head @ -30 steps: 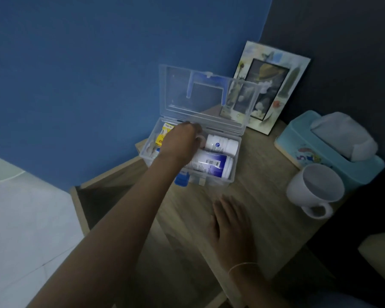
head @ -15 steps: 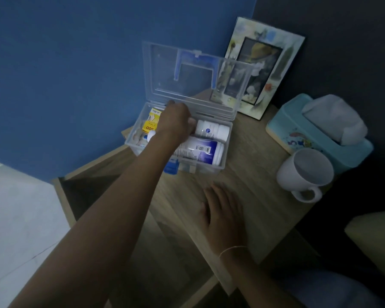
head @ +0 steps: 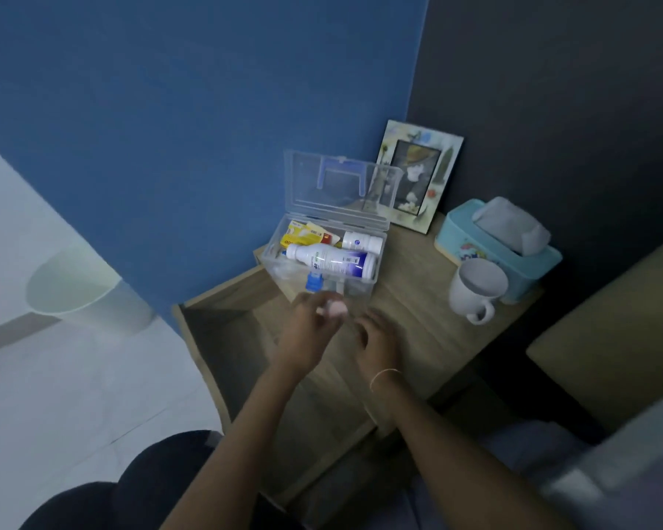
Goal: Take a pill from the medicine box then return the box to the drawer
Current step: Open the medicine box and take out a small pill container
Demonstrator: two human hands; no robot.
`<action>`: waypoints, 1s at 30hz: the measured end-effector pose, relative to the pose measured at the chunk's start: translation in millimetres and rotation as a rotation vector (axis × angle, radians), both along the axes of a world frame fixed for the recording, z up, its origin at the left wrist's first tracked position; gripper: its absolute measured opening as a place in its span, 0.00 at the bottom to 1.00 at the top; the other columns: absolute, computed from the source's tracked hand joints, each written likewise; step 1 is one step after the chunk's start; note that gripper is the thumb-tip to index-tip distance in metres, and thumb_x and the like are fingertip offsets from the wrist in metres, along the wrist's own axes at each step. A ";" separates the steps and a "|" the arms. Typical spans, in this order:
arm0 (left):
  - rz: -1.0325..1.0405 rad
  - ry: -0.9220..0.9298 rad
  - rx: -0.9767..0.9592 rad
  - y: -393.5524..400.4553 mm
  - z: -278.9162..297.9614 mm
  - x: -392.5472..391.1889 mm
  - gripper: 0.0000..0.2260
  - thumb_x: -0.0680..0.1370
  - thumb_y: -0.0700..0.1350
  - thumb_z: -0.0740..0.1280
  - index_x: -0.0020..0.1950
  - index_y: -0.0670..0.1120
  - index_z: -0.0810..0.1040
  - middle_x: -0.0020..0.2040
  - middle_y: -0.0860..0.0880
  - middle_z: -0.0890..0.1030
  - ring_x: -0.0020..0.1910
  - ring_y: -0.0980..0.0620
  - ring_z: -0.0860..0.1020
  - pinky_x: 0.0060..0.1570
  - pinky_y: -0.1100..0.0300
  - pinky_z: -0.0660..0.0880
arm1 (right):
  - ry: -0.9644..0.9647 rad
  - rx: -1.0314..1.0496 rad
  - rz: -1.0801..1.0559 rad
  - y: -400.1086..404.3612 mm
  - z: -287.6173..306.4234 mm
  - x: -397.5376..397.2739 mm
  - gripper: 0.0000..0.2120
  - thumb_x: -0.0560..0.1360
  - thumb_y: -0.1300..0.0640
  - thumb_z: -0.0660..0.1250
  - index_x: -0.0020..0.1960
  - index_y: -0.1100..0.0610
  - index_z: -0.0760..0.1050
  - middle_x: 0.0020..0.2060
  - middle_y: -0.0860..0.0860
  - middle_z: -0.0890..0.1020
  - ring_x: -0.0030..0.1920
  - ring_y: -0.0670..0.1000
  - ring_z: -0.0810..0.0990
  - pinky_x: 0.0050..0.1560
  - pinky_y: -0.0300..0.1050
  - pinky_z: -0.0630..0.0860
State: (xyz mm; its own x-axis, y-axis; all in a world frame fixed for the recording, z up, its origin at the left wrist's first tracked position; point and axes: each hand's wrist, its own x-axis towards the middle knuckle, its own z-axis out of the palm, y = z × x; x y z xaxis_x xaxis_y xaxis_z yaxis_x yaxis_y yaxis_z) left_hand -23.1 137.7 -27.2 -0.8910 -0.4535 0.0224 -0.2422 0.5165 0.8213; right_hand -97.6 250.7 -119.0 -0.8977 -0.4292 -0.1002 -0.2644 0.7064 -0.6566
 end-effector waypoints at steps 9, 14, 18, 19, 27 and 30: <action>0.015 0.056 0.044 24.3 8.7 64.4 0.16 0.68 0.43 0.77 0.54 0.47 0.80 0.49 0.50 0.81 0.45 0.57 0.80 0.45 0.65 0.77 | -1.177 -0.938 -0.242 15.5 72.3 68.8 0.11 0.79 0.53 0.60 0.45 0.56 0.79 0.24 0.46 0.77 0.25 0.41 0.74 0.24 0.32 0.67; -0.099 0.050 -0.193 26.7 17.6 77.3 0.18 0.72 0.48 0.73 0.61 0.49 0.78 0.52 0.53 0.74 0.43 0.64 0.73 0.48 0.70 0.73 | -1.380 -1.037 -0.131 41.0 77.2 72.3 0.13 0.75 0.52 0.66 0.53 0.60 0.80 0.35 0.50 0.85 0.31 0.43 0.81 0.27 0.32 0.71; -0.253 0.094 -0.321 28.3 27.9 83.0 0.21 0.74 0.50 0.70 0.66 0.52 0.72 0.53 0.51 0.78 0.46 0.60 0.75 0.48 0.70 0.72 | -1.491 -1.141 -0.019 53.9 73.0 70.6 0.16 0.72 0.54 0.70 0.58 0.60 0.81 0.53 0.56 0.85 0.41 0.44 0.83 0.32 0.34 0.75; -0.283 0.110 -0.344 29.5 30.8 83.7 0.19 0.75 0.50 0.69 0.65 0.52 0.73 0.54 0.50 0.78 0.48 0.58 0.76 0.50 0.67 0.72 | -1.503 -1.167 -0.015 55.5 72.5 70.2 0.17 0.71 0.54 0.72 0.58 0.60 0.81 0.54 0.57 0.84 0.42 0.45 0.83 0.34 0.35 0.76; -0.193 0.112 -0.542 39.7 41.7 82.4 0.17 0.77 0.54 0.65 0.55 0.41 0.77 0.52 0.43 0.78 0.51 0.48 0.75 0.53 0.55 0.73 | -1.441 -1.291 -0.019 49.4 77.6 82.1 0.13 0.71 0.56 0.70 0.52 0.61 0.83 0.49 0.54 0.86 0.45 0.45 0.85 0.43 0.38 0.81; -0.073 0.042 -0.584 40.3 41.6 85.5 0.20 0.78 0.59 0.60 0.54 0.42 0.75 0.51 0.45 0.77 0.49 0.50 0.74 0.50 0.57 0.72 | -1.397 -1.260 0.057 49.4 81.8 88.5 0.13 0.72 0.57 0.70 0.54 0.61 0.82 0.54 0.55 0.85 0.54 0.48 0.84 0.47 0.40 0.81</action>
